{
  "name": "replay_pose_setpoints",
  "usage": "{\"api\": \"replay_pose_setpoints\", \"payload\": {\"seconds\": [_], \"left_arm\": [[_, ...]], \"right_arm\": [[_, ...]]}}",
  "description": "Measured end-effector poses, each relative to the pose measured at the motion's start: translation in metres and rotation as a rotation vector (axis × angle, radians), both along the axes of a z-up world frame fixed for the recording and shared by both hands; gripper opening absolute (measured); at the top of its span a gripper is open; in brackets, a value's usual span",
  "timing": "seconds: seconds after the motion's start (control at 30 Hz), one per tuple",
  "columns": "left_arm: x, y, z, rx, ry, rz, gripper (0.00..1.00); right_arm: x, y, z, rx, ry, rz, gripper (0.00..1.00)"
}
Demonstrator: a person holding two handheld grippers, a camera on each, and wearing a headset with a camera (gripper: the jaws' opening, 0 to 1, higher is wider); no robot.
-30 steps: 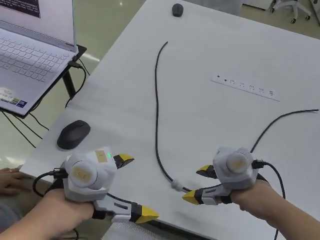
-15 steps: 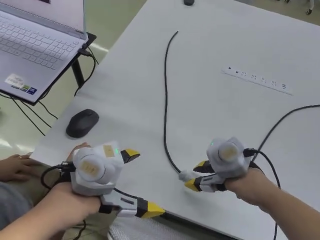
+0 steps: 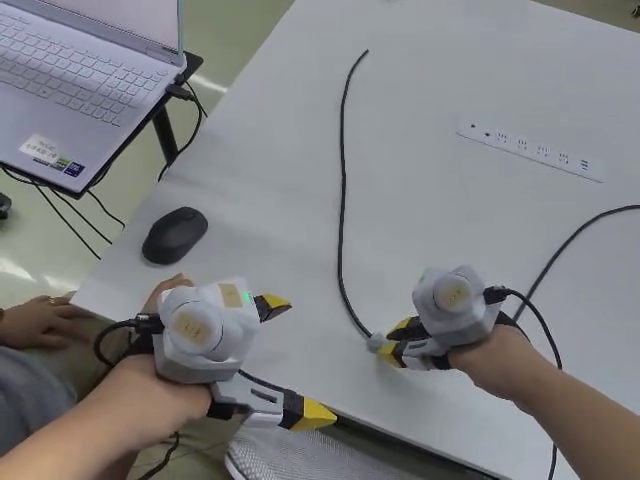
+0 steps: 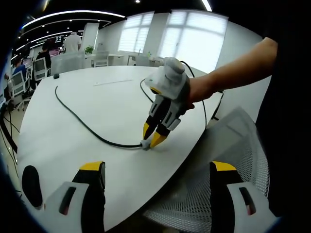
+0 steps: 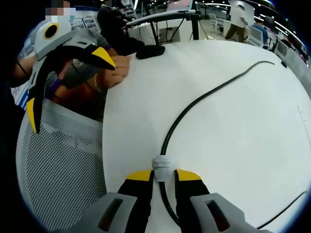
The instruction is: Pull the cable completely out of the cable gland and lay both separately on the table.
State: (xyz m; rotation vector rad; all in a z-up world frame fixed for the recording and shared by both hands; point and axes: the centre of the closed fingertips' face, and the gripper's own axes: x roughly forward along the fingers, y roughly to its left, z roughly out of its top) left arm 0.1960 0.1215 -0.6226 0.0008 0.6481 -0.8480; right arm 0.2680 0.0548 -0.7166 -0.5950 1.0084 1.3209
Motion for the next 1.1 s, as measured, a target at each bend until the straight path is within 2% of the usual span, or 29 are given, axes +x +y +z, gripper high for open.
{"api": "replay_pose_setpoints", "payload": {"seconds": [0.03, 0.1, 0.13, 0.17, 0.4, 0.47, 0.53, 0.63, 0.73, 0.77, 0.9, 0.97, 1.0, 1.1], "left_arm": [[0.001, 0.000, 0.000, -0.001, -0.007, 0.002, 0.89], [0.001, 0.002, -0.003, 0.001, 0.001, 0.005, 0.88], [0.001, 0.001, -0.004, -0.001, 0.005, 0.007, 0.88], [0.001, 0.001, -0.004, -0.004, 0.004, 0.007, 0.88], [-0.001, -0.003, -0.003, -0.014, 0.000, 0.000, 0.87], [-0.002, -0.004, -0.002, -0.011, 0.002, -0.006, 0.86], [-0.002, -0.005, 0.001, -0.011, -0.005, -0.007, 0.82], [0.001, -0.012, 0.011, -0.063, -0.008, -0.007, 0.83], [0.006, -0.017, 0.016, -0.044, -0.044, -0.038, 0.86], [0.008, -0.019, 0.018, -0.039, -0.043, -0.044, 0.86], [0.018, -0.024, 0.031, -0.071, -0.057, -0.053, 0.85], [0.022, -0.025, 0.039, -0.078, -0.064, -0.054, 0.84], [0.027, -0.027, 0.043, -0.083, -0.076, -0.060, 0.84], [0.032, -0.032, 0.048, -0.084, -0.086, -0.073, 0.84]], "right_arm": [[-0.001, 0.001, 0.000, -0.001, 0.000, 0.000, 0.12], [-0.007, -0.001, -0.001, -0.021, 0.002, 0.030, 0.09], [-0.006, -0.001, -0.001, -0.025, -0.029, 0.054, 0.09], [-0.007, -0.001, -0.001, -0.029, -0.034, 0.059, 0.09], [-0.003, -0.005, -0.001, -0.074, -0.062, 0.064, 0.07], [-0.003, -0.005, 0.004, -0.072, -0.062, 0.060, 0.07], [-0.003, -0.006, 0.010, -0.071, -0.056, 0.047, 0.07], [-0.002, -0.008, 0.027, -0.054, -0.067, 0.045, 0.06], [-0.002, -0.009, 0.042, -0.039, -0.075, 0.047, 0.06], [-0.003, -0.009, 0.047, -0.035, -0.077, 0.053, 0.06], [-0.006, -0.012, 0.059, -0.044, -0.095, 0.084, 0.06], [-0.008, -0.014, 0.070, -0.048, -0.113, 0.111, 0.06], [-0.008, -0.014, 0.072, -0.048, -0.115, 0.115, 0.06], [-0.012, -0.015, 0.087, -0.040, -0.116, 0.141, 0.06]]}}
